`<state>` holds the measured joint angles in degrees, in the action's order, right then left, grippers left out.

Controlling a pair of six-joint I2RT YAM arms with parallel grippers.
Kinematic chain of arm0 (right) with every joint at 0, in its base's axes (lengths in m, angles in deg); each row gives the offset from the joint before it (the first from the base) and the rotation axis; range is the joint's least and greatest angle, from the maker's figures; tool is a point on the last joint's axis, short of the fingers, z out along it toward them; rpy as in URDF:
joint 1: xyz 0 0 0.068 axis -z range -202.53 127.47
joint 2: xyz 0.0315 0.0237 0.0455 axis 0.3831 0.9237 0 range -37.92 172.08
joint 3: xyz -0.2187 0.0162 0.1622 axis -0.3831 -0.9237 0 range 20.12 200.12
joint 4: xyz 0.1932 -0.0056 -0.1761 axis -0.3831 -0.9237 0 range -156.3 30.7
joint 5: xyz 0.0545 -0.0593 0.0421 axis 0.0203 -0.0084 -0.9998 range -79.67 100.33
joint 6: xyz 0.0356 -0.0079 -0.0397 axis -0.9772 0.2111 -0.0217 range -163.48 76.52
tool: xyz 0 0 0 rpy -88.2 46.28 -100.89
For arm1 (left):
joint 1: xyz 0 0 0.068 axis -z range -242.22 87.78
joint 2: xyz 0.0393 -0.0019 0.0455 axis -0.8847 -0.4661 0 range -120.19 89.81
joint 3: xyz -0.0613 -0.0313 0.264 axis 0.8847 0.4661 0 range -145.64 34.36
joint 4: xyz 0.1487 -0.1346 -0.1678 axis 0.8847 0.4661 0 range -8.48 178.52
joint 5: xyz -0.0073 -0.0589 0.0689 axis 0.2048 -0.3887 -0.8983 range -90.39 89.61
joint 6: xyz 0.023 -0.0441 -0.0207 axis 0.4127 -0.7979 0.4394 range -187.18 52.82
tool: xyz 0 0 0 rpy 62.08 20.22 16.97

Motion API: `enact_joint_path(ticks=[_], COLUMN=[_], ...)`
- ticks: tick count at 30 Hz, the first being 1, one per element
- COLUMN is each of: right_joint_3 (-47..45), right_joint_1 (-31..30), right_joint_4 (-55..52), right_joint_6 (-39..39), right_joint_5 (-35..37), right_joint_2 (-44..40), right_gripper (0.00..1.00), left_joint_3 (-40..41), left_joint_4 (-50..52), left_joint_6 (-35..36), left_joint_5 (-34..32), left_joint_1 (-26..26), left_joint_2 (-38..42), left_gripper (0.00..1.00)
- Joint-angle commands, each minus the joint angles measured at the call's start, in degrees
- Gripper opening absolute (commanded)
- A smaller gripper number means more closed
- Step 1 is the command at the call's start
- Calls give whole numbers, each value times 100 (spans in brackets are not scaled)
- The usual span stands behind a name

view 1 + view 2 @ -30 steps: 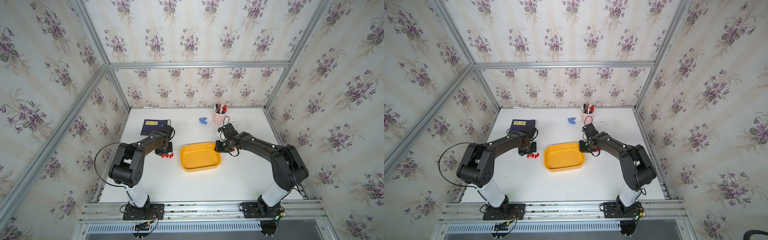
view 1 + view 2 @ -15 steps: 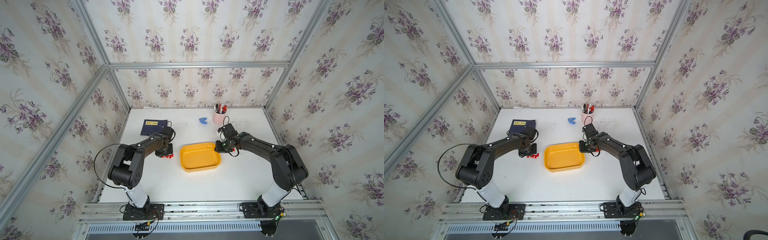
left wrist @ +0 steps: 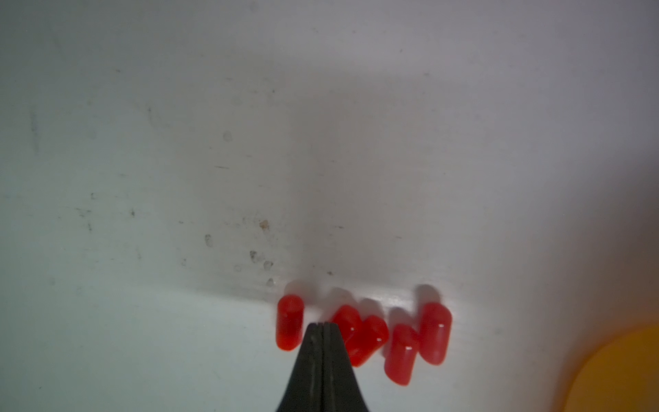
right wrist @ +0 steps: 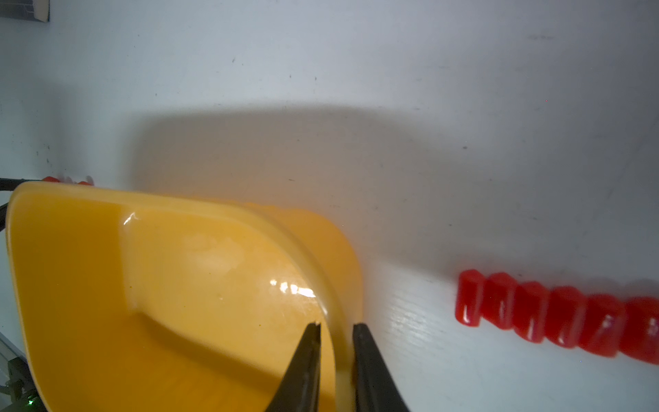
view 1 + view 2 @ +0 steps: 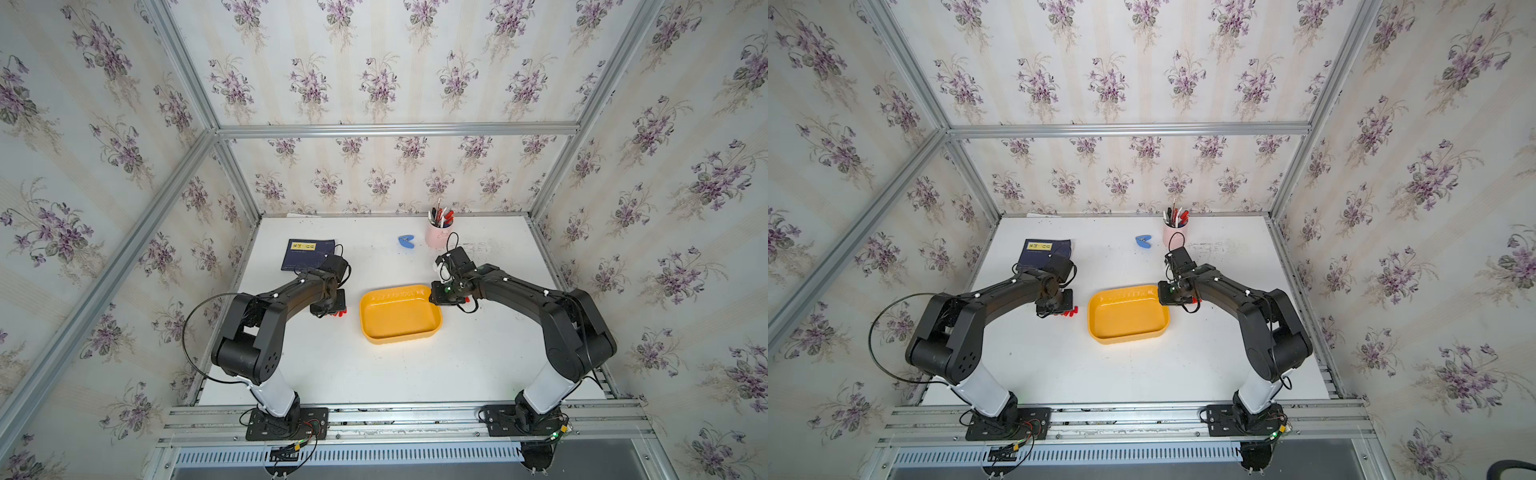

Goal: Take the screw protection sleeves out of the storage box
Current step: Adjust the screw protection sleeve at the center of the board.

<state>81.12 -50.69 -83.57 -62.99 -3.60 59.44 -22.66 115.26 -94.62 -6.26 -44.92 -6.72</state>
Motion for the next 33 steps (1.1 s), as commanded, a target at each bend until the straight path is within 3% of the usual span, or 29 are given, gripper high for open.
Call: enact_joint_path(ticks=[1, 7, 13, 21, 33], right_joint_3=[-12, 3, 1, 7, 22], right_joint_1=[-5, -5, -5, -5, -5], right_joint_4=[-47, -40, -29, -25, -33], right_joint_6=[13, 12, 0, 15, 25], right_joint_5=[40, 39, 31, 14, 20], right_joint_2=[2, 1, -11, -6, 28], right_gripper=[21, 21, 21, 21, 21], left_joint_3=[14, 50, 65, 83, -116], left_joint_4=[97, 70, 408, 562, 79], left_joint_6=[-60, -23, -151, -163, 81], left_joint_5=[-72, 31, -388, -554, -348], left_joint_1=[10, 10, -118, -431, -406], left_joint_2=[57, 241, 520, 318, -216], left_gripper=[6, 6, 8, 4, 4])
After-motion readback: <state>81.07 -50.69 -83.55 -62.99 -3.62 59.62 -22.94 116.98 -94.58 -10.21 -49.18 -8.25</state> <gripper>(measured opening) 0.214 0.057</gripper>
